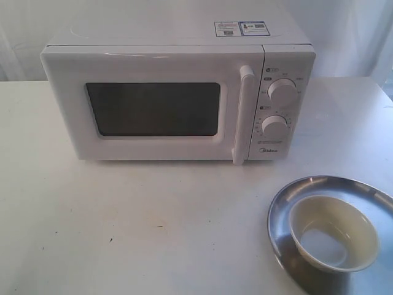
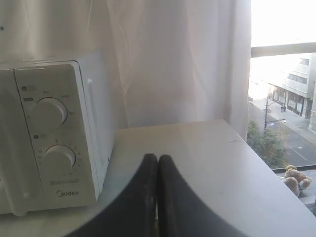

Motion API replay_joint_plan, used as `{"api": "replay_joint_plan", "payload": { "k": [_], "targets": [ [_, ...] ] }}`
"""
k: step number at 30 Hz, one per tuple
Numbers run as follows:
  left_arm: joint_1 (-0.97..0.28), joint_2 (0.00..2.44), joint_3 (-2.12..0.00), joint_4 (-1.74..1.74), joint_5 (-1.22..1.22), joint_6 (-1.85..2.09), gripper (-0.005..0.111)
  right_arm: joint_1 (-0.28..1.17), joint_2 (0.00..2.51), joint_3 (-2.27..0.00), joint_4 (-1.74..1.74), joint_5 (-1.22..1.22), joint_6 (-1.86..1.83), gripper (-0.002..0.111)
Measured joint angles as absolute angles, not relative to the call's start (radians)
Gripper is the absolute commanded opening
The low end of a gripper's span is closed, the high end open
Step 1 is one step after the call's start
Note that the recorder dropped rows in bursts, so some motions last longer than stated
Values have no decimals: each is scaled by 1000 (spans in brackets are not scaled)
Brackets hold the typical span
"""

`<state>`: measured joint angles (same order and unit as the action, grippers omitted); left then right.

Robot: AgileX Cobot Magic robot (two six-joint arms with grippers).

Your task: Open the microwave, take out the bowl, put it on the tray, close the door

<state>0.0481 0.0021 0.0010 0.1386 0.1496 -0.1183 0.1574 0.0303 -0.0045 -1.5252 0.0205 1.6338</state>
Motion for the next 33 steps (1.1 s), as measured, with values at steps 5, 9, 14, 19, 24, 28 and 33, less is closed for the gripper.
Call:
{"api": "replay_joint_plan", "payload": {
  "k": [5,9,14,19,24,28,33],
  "targets": [
    [48,2,1,139,150,-118,0,157,30,-4,-792,27,823,0],
    [48,2,1,139,150,-118,0,157,30,-4,-346,20,373,0],
    [48,2,1,139,150,-118,0,157,30,-4,-103,0,153,0],
    [48,2,1,139,150,-118,0,157,30,-4,-52,0,91,0],
    [48,2,1,139,150,-118,0,157,30,-4,-43,0,61,0],
    [48,2,1,139,150,-118,0,157,30,-4,-43,0,54,0],
    [48,2,1,139,150,-118,0,157,30,-4,-41,0,39,0]
  ]
}}
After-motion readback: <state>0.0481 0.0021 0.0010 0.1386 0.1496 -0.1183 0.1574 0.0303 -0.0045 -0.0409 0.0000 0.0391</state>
